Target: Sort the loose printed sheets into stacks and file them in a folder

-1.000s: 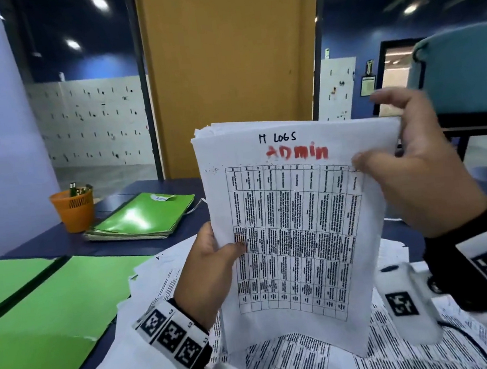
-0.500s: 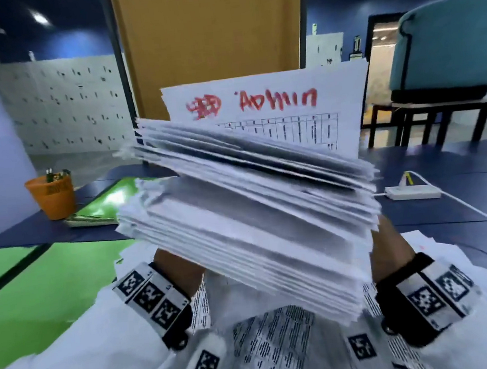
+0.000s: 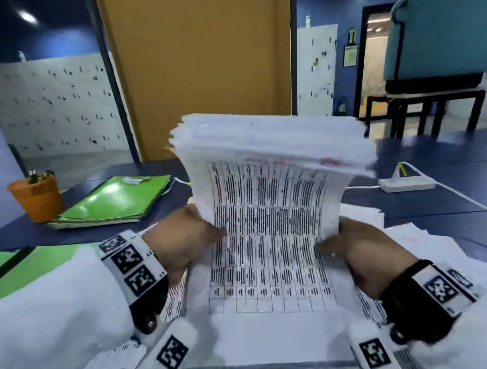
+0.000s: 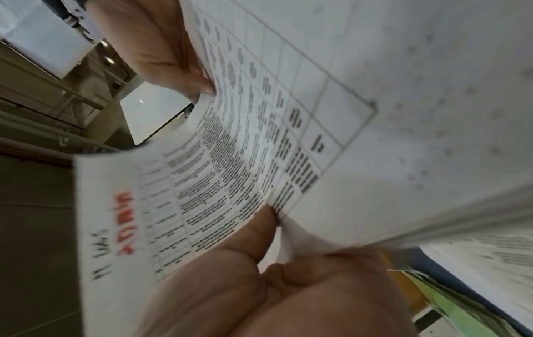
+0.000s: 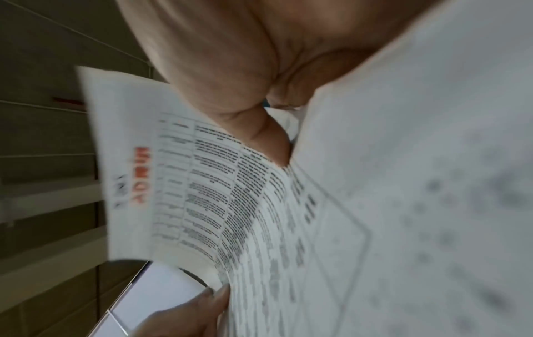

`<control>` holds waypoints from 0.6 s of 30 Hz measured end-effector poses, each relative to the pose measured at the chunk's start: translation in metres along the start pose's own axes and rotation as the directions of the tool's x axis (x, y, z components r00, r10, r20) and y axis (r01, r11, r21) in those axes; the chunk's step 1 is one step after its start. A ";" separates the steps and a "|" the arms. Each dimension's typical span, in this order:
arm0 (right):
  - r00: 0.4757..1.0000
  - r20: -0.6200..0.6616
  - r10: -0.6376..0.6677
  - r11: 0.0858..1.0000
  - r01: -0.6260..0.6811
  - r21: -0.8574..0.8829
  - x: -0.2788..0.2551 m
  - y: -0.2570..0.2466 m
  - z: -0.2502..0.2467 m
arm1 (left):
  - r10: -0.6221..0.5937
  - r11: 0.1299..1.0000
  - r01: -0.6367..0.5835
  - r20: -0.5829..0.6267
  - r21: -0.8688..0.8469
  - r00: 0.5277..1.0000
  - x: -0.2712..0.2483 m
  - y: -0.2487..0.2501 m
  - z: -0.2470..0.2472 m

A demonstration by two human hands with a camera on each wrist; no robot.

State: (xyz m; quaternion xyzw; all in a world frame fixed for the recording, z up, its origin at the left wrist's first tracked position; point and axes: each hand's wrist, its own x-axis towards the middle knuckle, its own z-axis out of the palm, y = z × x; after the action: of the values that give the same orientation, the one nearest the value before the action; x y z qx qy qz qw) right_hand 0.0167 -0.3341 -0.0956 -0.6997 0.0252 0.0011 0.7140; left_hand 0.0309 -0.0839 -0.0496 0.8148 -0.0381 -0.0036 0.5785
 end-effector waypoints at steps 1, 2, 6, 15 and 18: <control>1.000 0.006 0.006 0.999 -0.006 0.039 0.000 0.003 -0.002 | 0.005 1.000 -0.005 -0.008 0.023 1.000 0.005 -0.004 0.001; 1.000 0.016 -0.001 0.998 0.000 0.061 0.002 0.005 -0.004 | 0.011 1.000 -0.010 -0.021 0.026 1.000 0.006 -0.006 0.002; 0.994 0.086 -0.068 0.975 0.048 0.217 0.001 0.001 -0.010 | 0.003 0.999 -0.007 -0.087 -0.045 0.996 0.012 -0.009 0.006; 0.984 0.173 -0.029 0.926 -0.039 0.376 -0.010 -0.008 -0.015 | 0.079 0.946 -0.091 -0.051 -0.311 0.996 0.015 -0.004 0.013; 0.976 -0.019 -0.218 0.972 0.218 0.084 -0.013 -0.011 -0.006 | 0.114 0.947 -0.148 -0.134 -0.285 0.984 0.017 -0.003 0.014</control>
State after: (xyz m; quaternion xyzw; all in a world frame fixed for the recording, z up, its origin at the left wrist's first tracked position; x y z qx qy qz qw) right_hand 0.0042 -0.3399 -0.0844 -0.6669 -0.0484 -0.0816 0.7391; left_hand 0.0472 -0.0976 -0.0568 0.7143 -0.0578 0.0765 0.6932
